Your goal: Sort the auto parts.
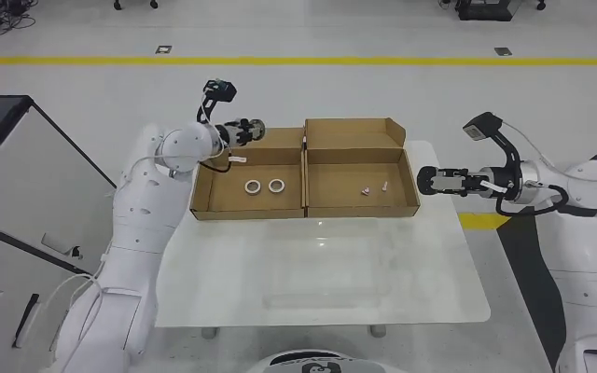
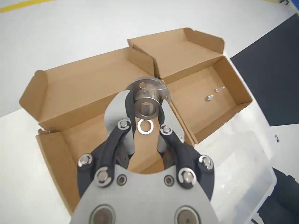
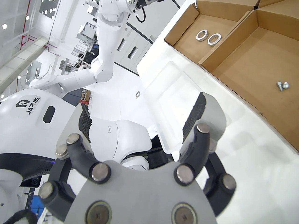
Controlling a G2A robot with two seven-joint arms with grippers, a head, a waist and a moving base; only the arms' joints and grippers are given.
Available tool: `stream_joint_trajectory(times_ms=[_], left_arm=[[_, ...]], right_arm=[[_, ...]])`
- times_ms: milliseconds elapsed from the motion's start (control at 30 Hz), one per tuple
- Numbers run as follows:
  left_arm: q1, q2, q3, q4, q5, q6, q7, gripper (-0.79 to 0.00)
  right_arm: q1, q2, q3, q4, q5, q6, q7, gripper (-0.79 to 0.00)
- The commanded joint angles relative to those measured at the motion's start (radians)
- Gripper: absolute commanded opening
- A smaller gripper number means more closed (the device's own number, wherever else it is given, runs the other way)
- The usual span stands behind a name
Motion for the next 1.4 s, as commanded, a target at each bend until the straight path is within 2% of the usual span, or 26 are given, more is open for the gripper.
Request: stream_joint_trajectory(times_ms=[0,167,400,600,867,1200,1300,1367], left_arm=[[-0.015,0.002,0.004,0.022,0.009,-0.002,-0.028,-0.785],[-0.035,0.016,0.017,0.049,0.106,-0.025,-0.113,-0.785],[-0.020,0.034,0.004,0.072,0.156,-0.023,-0.203,-0.785],[-0.008,0.039,0.026,0.119,0.190,-0.027,-0.205,-0.785],[-0.025,0.035,0.052,0.195,0.172,-0.017,-0.174,-0.785],[-0.028,0.034,0.053,0.198,0.169,-0.013,-0.169,-0.785],[-0.004,0.032,0.078,0.181,0.180,-0.018,-0.158,-0.785],[-0.007,0.028,0.103,0.201,0.207,0.012,-0.160,-0.785]], right_arm=[[0.000,0.000,0.000,0.000,0.000,0.000,0.000,0.000],[0.000,0.000,0.000,0.000,0.000,0.000,0.000,0.000],[0.000,0.000,0.000,0.000,0.000,0.000,0.000,0.000],[0.000,0.000,0.000,0.000,0.000,0.000,0.000,0.000],[0.000,0.000,0.000,0.000,0.000,0.000,0.000,0.000],[0.000,0.000,0.000,0.000,0.000,0.000,0.000,0.000],[0.000,0.000,0.000,0.000,0.000,0.000,0.000,0.000],[0.000,0.000,0.000,0.000,0.000,0.000,0.000,0.000]])
